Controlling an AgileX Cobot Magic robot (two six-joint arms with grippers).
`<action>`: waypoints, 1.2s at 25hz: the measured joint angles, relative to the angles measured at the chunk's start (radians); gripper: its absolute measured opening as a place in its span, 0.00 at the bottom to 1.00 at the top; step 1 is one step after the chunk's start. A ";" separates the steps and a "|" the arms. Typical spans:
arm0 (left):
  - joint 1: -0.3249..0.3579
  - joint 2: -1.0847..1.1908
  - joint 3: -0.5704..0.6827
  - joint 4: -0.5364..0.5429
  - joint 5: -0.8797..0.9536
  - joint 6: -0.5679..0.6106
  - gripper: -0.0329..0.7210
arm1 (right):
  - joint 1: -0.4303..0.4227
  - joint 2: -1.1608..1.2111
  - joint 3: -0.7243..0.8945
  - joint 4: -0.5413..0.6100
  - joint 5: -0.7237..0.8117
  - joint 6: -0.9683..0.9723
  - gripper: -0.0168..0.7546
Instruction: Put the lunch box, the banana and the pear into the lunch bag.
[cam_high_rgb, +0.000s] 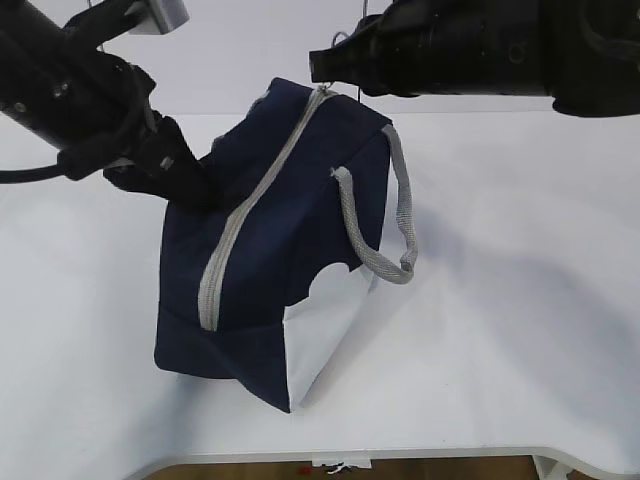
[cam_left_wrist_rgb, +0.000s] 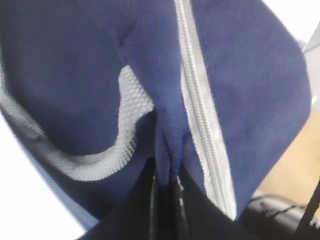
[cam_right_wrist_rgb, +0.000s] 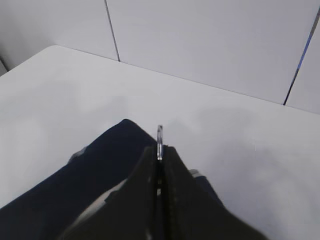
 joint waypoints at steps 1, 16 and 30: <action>0.000 -0.003 0.000 0.024 0.012 0.000 0.04 | 0.000 0.000 0.000 -0.005 0.008 0.000 0.01; 0.000 -0.113 0.000 0.209 0.111 0.006 0.04 | -0.011 0.065 0.000 -0.077 0.085 0.007 0.01; 0.000 -0.117 0.000 0.253 0.112 -0.036 0.04 | -0.039 0.113 -0.010 -0.084 -0.013 0.066 0.01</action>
